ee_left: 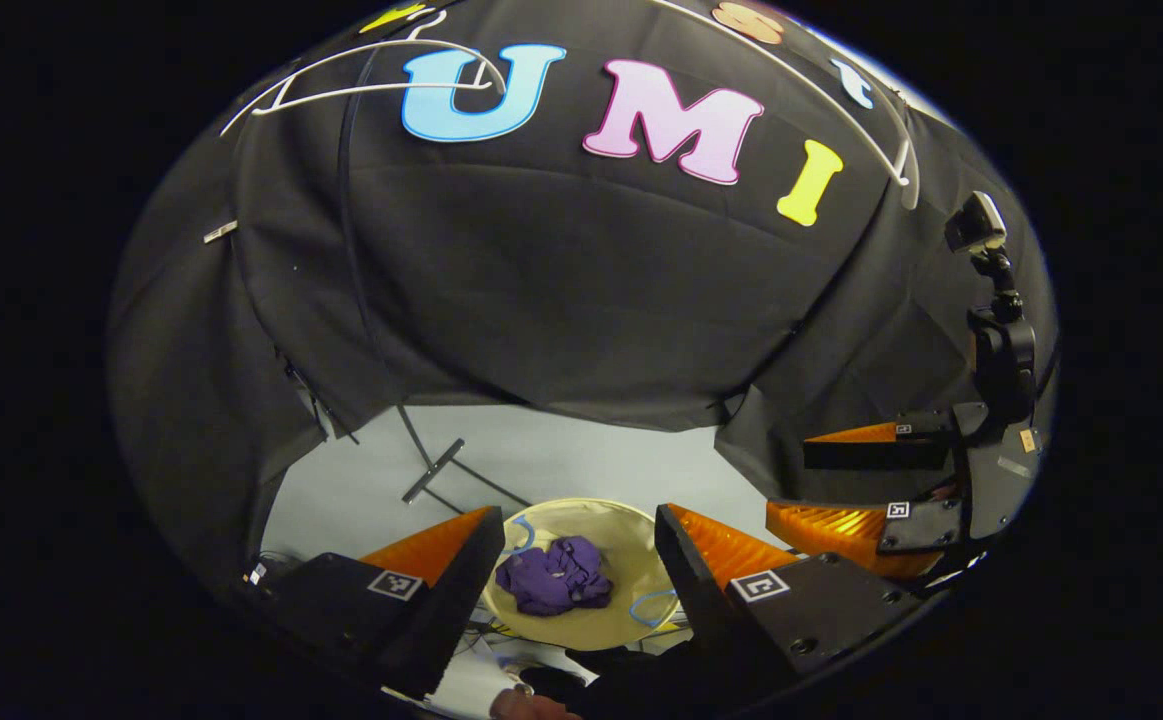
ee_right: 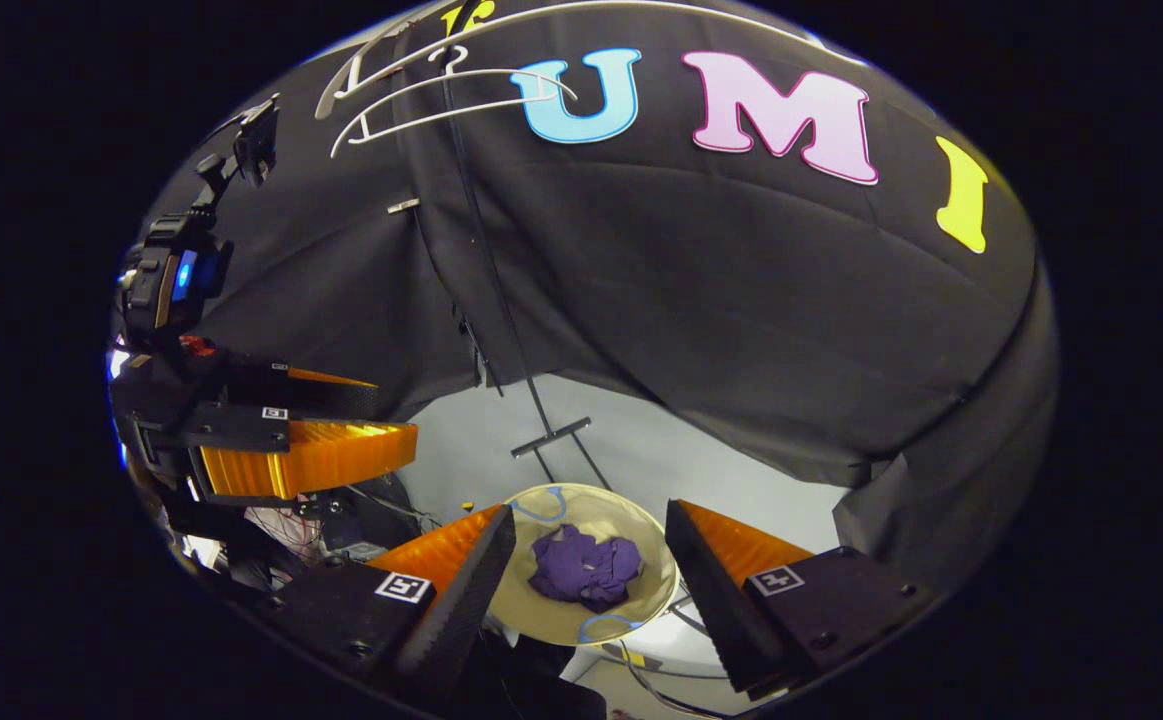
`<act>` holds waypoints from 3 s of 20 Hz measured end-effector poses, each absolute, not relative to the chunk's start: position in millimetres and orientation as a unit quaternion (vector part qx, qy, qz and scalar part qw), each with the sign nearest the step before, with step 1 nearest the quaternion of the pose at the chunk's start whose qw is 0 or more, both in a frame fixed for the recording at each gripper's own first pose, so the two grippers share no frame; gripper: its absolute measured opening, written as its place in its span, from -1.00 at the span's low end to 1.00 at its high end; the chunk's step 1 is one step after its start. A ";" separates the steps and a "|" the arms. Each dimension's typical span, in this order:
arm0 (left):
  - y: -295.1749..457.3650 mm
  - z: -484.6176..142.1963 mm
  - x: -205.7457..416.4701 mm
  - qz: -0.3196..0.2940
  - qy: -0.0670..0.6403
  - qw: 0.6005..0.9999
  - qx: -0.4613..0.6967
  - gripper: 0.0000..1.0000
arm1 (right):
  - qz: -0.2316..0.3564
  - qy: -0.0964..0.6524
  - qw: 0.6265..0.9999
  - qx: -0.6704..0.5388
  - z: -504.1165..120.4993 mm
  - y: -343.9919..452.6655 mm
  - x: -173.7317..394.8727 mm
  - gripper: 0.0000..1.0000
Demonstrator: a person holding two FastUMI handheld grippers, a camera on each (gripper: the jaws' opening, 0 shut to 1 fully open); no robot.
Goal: Grasp the clothes on the hanger with both hands and then place them into the laundry hamper below.
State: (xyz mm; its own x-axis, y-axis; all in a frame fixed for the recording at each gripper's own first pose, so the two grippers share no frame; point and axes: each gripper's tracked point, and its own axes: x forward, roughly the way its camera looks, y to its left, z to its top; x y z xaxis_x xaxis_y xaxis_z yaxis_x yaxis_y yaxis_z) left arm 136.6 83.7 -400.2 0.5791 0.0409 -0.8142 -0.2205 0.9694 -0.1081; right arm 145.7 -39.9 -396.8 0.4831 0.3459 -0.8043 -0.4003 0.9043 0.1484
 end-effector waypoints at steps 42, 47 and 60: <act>64.4 -23.7 -67.1 -0.008 -0.048 0.998 0.040 0.90 | -0.019 -0.041 0.999 0.000 -10.8 9.8 -43.8 0.95; 46.4 -28.5 -60.4 0.001 -0.038 0.999 0.026 0.84 | -0.005 -0.029 1.000 0.002 -10.1 -2.5 -42.0 0.95; 28.4 -27.9 -53.0 0.020 -0.034 0.999 0.021 0.90 | 0.001 -0.038 0.999 0.017 -4.4 -26.1 -41.3 0.95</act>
